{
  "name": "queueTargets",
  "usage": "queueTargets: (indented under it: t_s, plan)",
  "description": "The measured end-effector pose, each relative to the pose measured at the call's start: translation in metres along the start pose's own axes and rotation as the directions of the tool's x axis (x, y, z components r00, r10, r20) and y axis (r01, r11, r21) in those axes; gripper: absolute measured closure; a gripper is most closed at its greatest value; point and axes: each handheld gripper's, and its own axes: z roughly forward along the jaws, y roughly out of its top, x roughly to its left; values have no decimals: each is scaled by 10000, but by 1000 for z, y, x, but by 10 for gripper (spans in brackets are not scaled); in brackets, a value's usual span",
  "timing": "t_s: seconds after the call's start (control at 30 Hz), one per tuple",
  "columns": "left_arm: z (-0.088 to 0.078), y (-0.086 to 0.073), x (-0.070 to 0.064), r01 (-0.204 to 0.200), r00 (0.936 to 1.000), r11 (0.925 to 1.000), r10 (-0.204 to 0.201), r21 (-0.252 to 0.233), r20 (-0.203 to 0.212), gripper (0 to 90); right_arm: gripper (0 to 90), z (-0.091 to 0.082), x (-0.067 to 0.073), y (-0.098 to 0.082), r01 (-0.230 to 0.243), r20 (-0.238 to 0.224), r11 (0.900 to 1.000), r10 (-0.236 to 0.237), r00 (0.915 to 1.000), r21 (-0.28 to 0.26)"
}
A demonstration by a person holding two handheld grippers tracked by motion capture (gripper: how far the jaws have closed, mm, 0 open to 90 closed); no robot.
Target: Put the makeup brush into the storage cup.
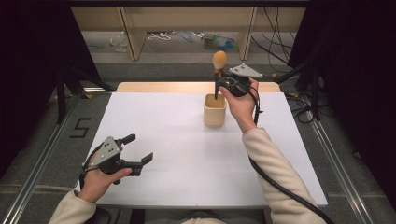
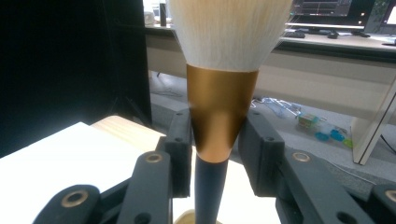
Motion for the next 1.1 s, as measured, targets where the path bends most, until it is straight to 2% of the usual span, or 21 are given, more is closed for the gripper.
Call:
queueTargets:
  t_s: [0.2,1.1]
  plan:
    - [0,0,0,2,10000,10000,-2,1,-6,54,669,1,0,-1,6,88,9999,-7,10000,131]
    - [0,0,0,-5,10000,10000,5,6,-5,55,668,5,-3,-7,4,142,9999,-5,9999,129]
